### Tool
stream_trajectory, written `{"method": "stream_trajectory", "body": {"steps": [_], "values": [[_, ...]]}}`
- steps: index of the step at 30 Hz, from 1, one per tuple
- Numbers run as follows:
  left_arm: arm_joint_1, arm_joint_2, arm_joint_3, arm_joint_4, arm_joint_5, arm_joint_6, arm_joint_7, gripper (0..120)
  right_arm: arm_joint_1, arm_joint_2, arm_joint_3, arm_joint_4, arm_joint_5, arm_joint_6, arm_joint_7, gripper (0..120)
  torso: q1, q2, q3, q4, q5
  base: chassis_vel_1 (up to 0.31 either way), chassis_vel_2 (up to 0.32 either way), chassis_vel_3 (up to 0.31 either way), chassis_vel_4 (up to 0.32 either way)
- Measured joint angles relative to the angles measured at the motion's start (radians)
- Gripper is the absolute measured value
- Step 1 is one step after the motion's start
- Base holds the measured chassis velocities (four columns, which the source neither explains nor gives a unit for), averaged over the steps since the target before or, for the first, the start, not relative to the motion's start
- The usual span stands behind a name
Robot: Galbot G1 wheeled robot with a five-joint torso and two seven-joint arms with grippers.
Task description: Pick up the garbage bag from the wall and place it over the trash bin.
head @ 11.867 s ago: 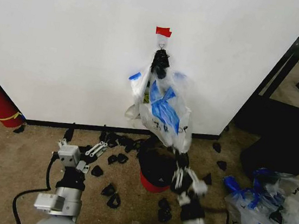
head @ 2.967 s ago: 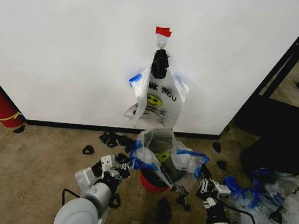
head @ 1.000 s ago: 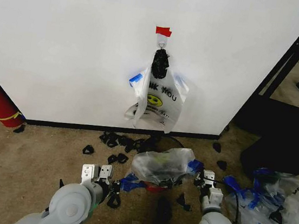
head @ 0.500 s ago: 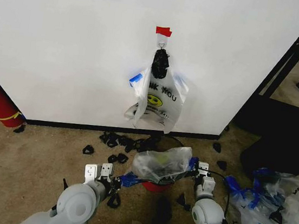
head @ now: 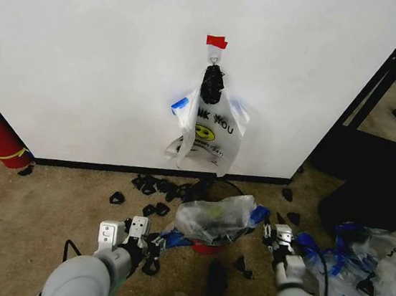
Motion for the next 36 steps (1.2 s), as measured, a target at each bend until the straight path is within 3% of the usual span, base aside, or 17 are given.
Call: {"method": "stream_trajectory", "body": {"steps": [4,7,12,16,17,21,22,26,36], "values": [[0.060,0.002,-0.021,-0.034,0.050,-0.001,-0.002,68,-0.073,0.007,0.049,0.042,-0.038,0.055,-0.017,67,0.000,0.000,0.000,0.0003,0.0000,0.000,0.000,0.000,0.000],[0.075,0.000,-0.029,-0.036,0.099,-0.029,0.014,78,-0.110,0.019,0.082,0.054,-0.052,0.110,-0.033,73,0.000,0.000,0.000,0.0004,0.0000,0.000,0.000,0.000,0.000],[0.020,0.003,-0.028,-0.031,0.253,-0.157,0.163,98,-0.195,0.087,0.183,0.096,-0.038,0.342,-0.084,95,0.000,0.000,0.000,0.0000,0.0000,0.000,0.000,0.000,0.000],[-0.032,0.007,-0.026,-0.002,0.279,-0.190,0.244,100,-0.219,0.113,0.220,0.125,0.001,0.463,-0.135,100,0.000,0.000,0.000,0.0000,-0.0001,0.000,0.000,0.000,0.000],[-0.058,0.010,-0.019,0.016,0.278,-0.196,0.269,100,-0.229,0.120,0.236,0.139,0.017,0.498,-0.157,100,0.000,0.000,0.000,0.0013,0.0002,0.000,0.000,0.000,0.000],[-0.234,0.021,0.050,0.135,0.230,-0.179,0.333,100,-0.306,0.159,0.297,0.213,0.099,0.566,-0.211,100,0.000,0.000,0.000,-0.0004,-0.0002,0.000,0.000,0.000,0.000],[-0.234,0.021,0.050,0.135,0.230,-0.179,0.333,100,-0.306,0.159,0.297,0.213,0.099,0.566,-0.211,100,0.000,0.000,0.000,-0.0004,-0.0002,0.000,0.000,0.000,0.000],[-0.443,0.015,0.132,0.284,0.167,-0.133,0.349,100,-0.363,0.186,0.355,0.283,0.172,0.596,-0.255,100,0.000,0.000,0.000,0.0000,-0.0003,0.000,0.000,0.000,0.000],[-0.707,-0.054,0.338,0.551,0.187,-0.093,0.410,100,-0.476,0.269,0.383,0.401,0.165,0.568,-0.236,100,0.000,0.000,0.000,0.0000,-0.0002,0.000,0.000,0.000,0.000]]}}
